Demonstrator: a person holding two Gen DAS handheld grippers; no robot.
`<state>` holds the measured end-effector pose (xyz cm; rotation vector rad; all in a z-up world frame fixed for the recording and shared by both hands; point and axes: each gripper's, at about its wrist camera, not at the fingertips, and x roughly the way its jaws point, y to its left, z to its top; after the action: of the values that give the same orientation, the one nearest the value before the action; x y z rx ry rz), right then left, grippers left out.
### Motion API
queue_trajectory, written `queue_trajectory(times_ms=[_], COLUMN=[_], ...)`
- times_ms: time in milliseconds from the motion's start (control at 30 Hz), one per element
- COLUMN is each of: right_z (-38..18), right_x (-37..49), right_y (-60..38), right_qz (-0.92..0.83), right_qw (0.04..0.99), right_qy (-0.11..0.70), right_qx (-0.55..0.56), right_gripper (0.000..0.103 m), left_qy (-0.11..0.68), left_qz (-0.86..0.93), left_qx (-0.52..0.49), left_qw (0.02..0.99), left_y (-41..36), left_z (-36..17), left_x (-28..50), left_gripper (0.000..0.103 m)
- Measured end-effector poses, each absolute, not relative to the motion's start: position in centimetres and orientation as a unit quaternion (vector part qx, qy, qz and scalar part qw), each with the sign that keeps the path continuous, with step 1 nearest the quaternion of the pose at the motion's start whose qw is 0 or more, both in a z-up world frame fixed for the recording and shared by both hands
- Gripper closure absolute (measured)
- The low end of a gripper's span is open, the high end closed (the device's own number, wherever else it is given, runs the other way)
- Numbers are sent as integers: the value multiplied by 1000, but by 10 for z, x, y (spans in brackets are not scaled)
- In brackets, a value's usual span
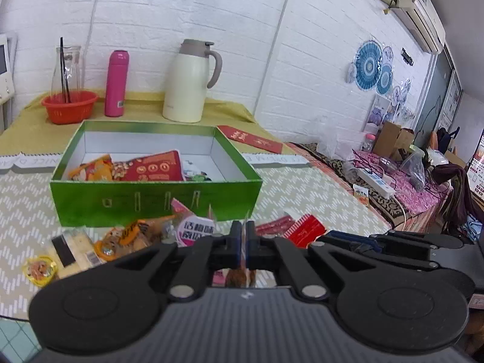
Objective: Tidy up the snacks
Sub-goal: 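Grasp a red snack packet with the right gripper, then grasp the clear jerky pouch with the left gripper while the right gripper holds the red packet, then carry both held snacks into the green box and open both grippers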
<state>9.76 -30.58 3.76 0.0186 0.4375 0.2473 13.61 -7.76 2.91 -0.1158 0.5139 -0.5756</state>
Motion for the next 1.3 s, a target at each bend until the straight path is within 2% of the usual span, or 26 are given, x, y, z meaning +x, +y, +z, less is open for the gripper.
queue_trajectory(times_ms=[133, 400, 433, 500, 533, 700, 867, 1033, 1067, 1100, 1300], right_z=[41, 54, 53, 50, 48, 34, 25, 24, 24, 24, 32], right_x=[114, 122, 122, 121, 120, 118, 118, 114, 115, 115, 114], right_y=[-301, -297, -296, -297, -298, -307, -309, -307, -307, -307, -309], right_qz=[135, 139, 140, 142, 142, 135, 138, 140, 141, 142, 155], right_qw=[966, 970, 970, 969, 968, 964, 960, 959, 958, 958, 958], right_qy=[218, 198, 198, 203, 207, 228, 240, 243, 244, 245, 235], right_qx=[12, 8, 7, 7, 9, 29, 49, 48, 46, 44, 53], right_gripper=[84, 84, 84, 84, 83, 83, 83, 83, 83, 83, 83], left_qy=[251, 262, 266, 281, 280, 301, 368, 357, 358, 365, 348], left_qz=[-286, -296, -293, -280, -270, -237, -252, -250, -255, -255, -276], left_qx=[-84, -51, -41, -32, -39, -68, -183, -216, -205, -189, -161], left_qw=[921, 917, 917, 918, 921, 921, 876, 874, 875, 875, 881], left_y=[-63, -65, -67, -68, -65, -48, -44, -59, -63, -67, -66], left_z=[41, 33, 28, 18, 13, -7, -39, -45, -44, -44, -24], left_x=[150, 156, 155, 150, 146, 132, 153, 170, 172, 175, 165], left_gripper=[103, 102, 97, 49, 33, 33, 33, 34, 62, 75, 76])
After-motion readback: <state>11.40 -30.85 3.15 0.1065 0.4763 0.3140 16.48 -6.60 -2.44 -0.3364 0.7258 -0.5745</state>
